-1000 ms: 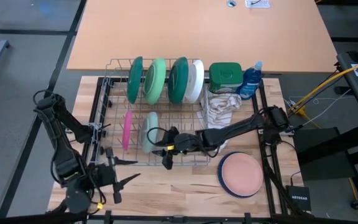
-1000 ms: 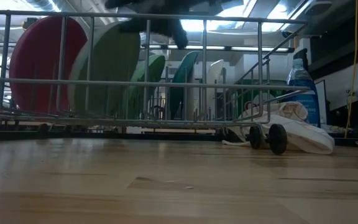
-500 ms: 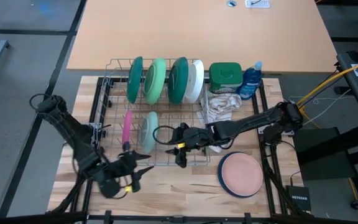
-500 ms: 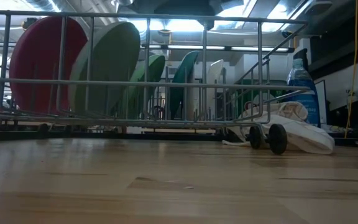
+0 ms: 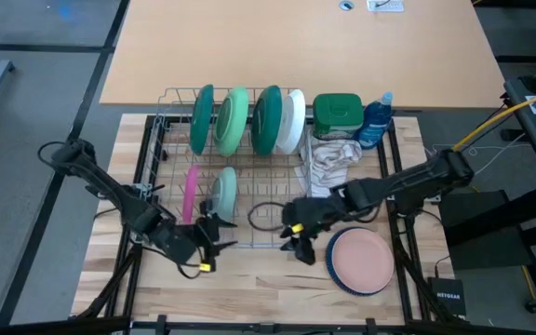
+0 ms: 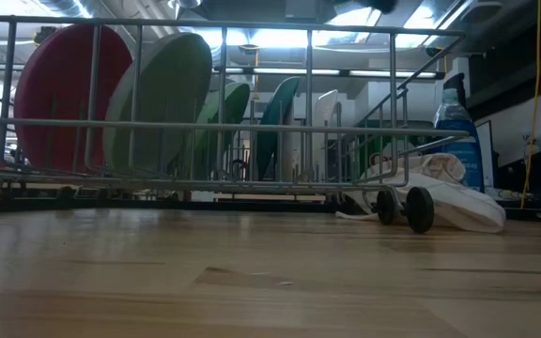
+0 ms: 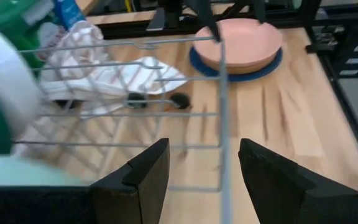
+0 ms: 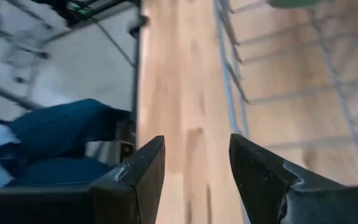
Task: Sort dishes
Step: Put the light pink plate in the dish rack
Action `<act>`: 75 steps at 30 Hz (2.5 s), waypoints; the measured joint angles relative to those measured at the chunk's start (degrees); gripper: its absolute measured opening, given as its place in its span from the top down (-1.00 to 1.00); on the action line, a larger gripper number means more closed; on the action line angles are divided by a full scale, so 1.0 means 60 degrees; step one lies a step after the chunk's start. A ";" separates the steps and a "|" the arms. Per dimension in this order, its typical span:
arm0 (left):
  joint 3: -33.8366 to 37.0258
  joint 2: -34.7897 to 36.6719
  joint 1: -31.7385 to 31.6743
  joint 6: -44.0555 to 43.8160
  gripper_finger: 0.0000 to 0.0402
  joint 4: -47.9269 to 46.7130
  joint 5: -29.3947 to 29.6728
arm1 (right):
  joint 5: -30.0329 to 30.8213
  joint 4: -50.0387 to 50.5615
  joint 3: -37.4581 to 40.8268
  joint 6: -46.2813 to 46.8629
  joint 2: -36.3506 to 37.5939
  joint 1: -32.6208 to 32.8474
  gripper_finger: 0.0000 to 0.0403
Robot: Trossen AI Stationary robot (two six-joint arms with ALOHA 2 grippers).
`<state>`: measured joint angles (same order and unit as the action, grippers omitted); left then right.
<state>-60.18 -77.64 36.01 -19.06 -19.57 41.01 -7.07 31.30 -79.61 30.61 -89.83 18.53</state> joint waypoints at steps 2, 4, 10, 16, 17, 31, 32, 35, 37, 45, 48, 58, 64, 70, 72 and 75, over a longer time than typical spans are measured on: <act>-0.0001 0.0530 0.0032 -0.0111 0.08 -0.0737 0.0011 | 0.0724 0.0526 0.0000 0.0239 0.0236 0.0328 0.10; 0.0022 0.1139 0.0155 -0.0505 0.08 -0.1528 0.0049 | 0.1341 0.1021 0.0000 0.0528 0.0456 0.0686 0.10; 0.1558 0.3572 0.0940 -0.1334 0.08 -0.1776 0.1255 | 0.2704 0.1940 0.0000 0.1425 0.0901 0.1907 0.10; 0.3440 0.5467 0.1741 -0.2199 0.08 0.0128 0.1495 | 0.3671 0.2137 0.0080 0.3377 0.0851 0.3103 0.10; 0.3668 0.5600 0.1839 -0.1931 0.08 0.0659 0.1488 | 0.3676 0.2092 0.0091 0.3571 0.0794 0.3276 0.10; 0.4473 0.5277 0.2124 -0.0006 0.08 0.3209 0.1486 | 0.2324 0.2076 0.0106 0.7255 -0.0653 0.3970 0.10; 0.4473 0.5277 0.2123 -0.0006 0.08 0.3202 0.1487 | 0.2148 0.2447 0.0109 0.7941 -0.0742 0.3970 0.10; 0.4473 0.5277 0.2123 -0.0003 0.08 0.3207 0.1487 | 0.1671 0.3520 0.0109 0.9709 -0.0985 0.3989 0.10; 0.4473 0.5277 0.2119 0.0019 0.08 0.3206 0.1487 | 0.1414 0.4093 0.0109 1.0441 -0.1136 0.3988 0.10; 0.4473 0.5277 0.2116 0.0457 0.08 0.3198 0.1487 | 0.1493 0.4427 0.0109 1.0916 -0.1841 0.3970 0.10; 0.4473 0.5277 0.2116 0.0464 0.08 0.3195 0.1487 | 0.1493 0.4432 0.0109 1.1205 -0.2124 0.3970 0.10; 0.4473 0.5277 0.2116 0.0431 0.08 0.3178 0.1487 | 0.1504 0.4883 0.0109 1.1683 -0.2612 0.3970 0.10; 0.4473 0.5277 0.2116 0.0428 0.08 0.3176 0.1487 | 0.1503 0.5036 0.0109 1.1605 -0.2974 0.3970 0.10; 0.4473 0.5277 0.2116 0.0428 0.08 0.3173 0.1487 | 0.1504 0.5122 0.0109 1.1530 -0.3147 0.3970 0.10; 0.4473 0.5277 0.2116 0.0428 0.08 0.3173 0.1487 | 0.1511 0.5213 0.0109 1.1534 -0.3147 0.3970 0.10; 0.4473 0.5277 0.2116 0.0428 0.08 0.3177 0.1487 | 0.1507 0.5512 0.0109 1.1537 -0.3147 0.3970 0.10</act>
<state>-33.34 -45.98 48.71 -16.49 -0.51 49.93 1.98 64.37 -78.96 99.83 -108.71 42.35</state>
